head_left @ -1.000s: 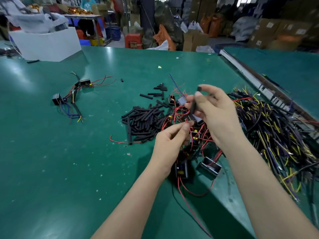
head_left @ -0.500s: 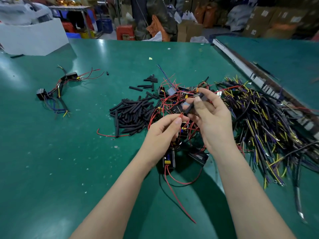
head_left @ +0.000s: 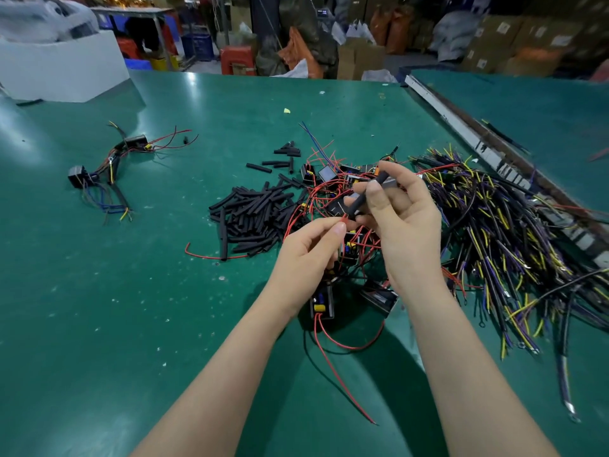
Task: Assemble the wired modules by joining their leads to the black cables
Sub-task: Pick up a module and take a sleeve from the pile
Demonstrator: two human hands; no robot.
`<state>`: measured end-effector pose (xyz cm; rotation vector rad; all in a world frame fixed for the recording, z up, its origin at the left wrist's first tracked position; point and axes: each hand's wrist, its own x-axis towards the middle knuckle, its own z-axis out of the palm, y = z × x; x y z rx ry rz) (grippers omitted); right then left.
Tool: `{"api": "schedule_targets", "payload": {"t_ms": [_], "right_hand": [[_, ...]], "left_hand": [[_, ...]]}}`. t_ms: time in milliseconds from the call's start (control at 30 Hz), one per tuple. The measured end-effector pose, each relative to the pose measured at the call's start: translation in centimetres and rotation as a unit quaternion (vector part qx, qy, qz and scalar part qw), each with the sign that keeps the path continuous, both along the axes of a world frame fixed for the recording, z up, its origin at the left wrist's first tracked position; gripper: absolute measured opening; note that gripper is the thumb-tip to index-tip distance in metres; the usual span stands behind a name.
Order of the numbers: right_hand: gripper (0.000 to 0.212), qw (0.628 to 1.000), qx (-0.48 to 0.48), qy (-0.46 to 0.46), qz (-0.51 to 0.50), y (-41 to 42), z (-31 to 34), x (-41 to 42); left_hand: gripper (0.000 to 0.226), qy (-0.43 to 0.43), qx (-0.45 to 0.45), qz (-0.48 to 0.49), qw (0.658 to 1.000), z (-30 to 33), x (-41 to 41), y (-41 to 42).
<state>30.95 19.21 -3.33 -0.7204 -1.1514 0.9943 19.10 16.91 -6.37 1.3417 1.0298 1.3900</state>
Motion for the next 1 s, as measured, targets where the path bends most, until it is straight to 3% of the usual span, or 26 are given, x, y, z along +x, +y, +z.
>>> {"api": "schedule_targets", "payload": {"t_ms": [333, 667, 867, 1000], "right_hand": [[0.027, 0.989, 0.048, -0.137, -0.006, -0.5, 0.1, -0.1], [0.028, 0.989, 0.026, -0.146, 0.01, 0.0, 0.1, 0.4], [0.021, 0.999, -0.002, -0.027, -0.043, -0.2, -1.1, -1.5], [0.02, 0.996, -0.028, -0.033, -0.072, 0.1, -1.8, -1.9]], "left_hand": [[0.021, 0.059, 0.034, 0.018, 0.997, -0.1, -0.1, -0.1], [0.023, 0.062, 0.022, 0.02, 0.998, -0.2, -0.1, -0.2], [0.023, 0.025, -0.005, 0.051, 0.998, -0.7, 0.3, 0.1], [0.025, 0.031, 0.0, 0.053, 0.998, -0.8, 0.3, 0.2]]}}
